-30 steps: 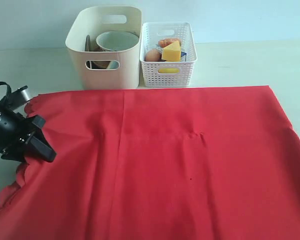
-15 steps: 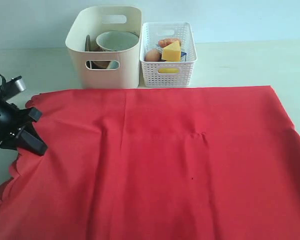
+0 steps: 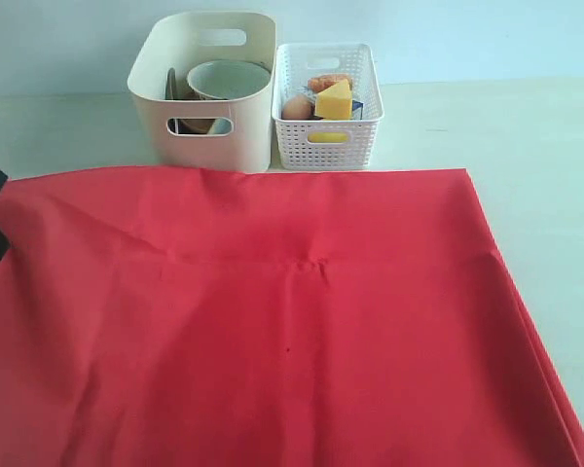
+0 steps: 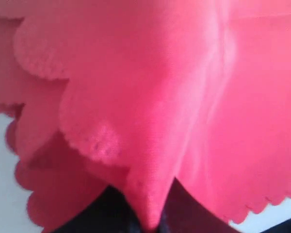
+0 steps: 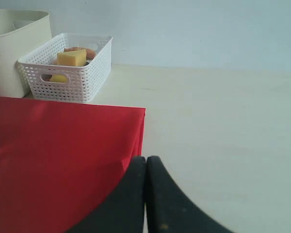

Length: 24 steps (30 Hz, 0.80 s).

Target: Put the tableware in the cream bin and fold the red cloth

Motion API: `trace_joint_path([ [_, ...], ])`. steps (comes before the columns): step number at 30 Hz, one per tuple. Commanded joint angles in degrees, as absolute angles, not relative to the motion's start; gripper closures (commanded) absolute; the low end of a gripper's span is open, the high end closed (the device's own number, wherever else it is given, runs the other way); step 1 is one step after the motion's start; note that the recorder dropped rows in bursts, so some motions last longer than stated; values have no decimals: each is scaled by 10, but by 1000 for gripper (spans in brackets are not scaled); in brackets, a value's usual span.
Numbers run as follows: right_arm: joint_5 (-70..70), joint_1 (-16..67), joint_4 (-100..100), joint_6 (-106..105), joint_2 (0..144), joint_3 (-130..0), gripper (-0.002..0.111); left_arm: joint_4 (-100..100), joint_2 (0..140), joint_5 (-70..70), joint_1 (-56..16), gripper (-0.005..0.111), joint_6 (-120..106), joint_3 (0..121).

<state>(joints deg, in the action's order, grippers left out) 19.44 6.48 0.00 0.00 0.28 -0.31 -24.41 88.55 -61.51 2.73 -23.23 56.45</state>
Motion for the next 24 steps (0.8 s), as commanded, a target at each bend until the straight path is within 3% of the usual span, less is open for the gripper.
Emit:
trace_joint_path([
  [1,187,62,0,0,0,0,108,-337,876,-620,29,107,-293,569],
  [7,198,62,0,0,0,-3,108,-430,876,-635,29,107,-360,570],
  [24,196,62,0,0,0,-44,108,-339,876,-621,29,107,-302,558],
])
